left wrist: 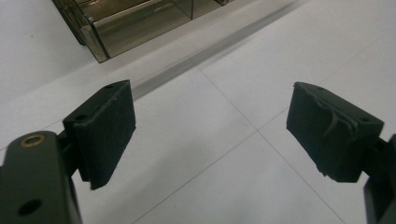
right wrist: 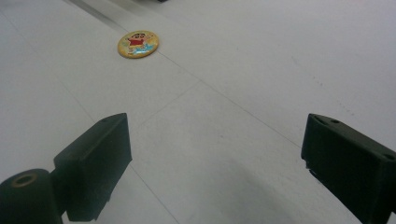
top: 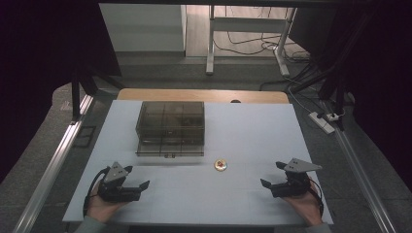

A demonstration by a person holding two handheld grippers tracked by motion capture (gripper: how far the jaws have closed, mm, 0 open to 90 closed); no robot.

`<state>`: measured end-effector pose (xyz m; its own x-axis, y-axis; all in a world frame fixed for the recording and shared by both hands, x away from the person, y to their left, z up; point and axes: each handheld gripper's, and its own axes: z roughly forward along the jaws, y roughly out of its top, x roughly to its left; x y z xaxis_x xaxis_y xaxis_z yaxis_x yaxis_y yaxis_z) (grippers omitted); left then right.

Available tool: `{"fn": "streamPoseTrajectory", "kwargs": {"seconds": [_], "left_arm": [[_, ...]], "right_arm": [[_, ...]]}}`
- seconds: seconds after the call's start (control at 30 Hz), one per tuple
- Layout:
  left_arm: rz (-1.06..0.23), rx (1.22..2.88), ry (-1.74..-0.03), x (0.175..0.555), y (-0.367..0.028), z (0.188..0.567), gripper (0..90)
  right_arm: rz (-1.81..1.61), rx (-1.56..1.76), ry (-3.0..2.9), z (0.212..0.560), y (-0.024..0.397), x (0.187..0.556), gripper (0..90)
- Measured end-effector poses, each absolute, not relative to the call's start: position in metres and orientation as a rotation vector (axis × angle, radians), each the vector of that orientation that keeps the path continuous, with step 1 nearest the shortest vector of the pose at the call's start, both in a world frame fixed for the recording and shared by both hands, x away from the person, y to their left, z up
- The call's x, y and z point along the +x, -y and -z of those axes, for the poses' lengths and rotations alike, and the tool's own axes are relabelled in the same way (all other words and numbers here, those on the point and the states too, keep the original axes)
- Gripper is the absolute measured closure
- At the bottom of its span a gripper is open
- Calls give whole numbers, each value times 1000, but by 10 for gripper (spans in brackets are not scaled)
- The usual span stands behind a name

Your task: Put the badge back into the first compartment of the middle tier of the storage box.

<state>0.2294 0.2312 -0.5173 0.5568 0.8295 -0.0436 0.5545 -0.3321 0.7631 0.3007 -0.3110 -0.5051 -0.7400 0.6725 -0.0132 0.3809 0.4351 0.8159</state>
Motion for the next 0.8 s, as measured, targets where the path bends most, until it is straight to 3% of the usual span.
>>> {"fn": "streamPoseTrajectory", "kwargs": {"seconds": [0.8], "left_arm": [[-447,2044,-1108,232,-228,520,155]], "right_arm": [[-1248,864,-2378,496,289,309,101]]}}
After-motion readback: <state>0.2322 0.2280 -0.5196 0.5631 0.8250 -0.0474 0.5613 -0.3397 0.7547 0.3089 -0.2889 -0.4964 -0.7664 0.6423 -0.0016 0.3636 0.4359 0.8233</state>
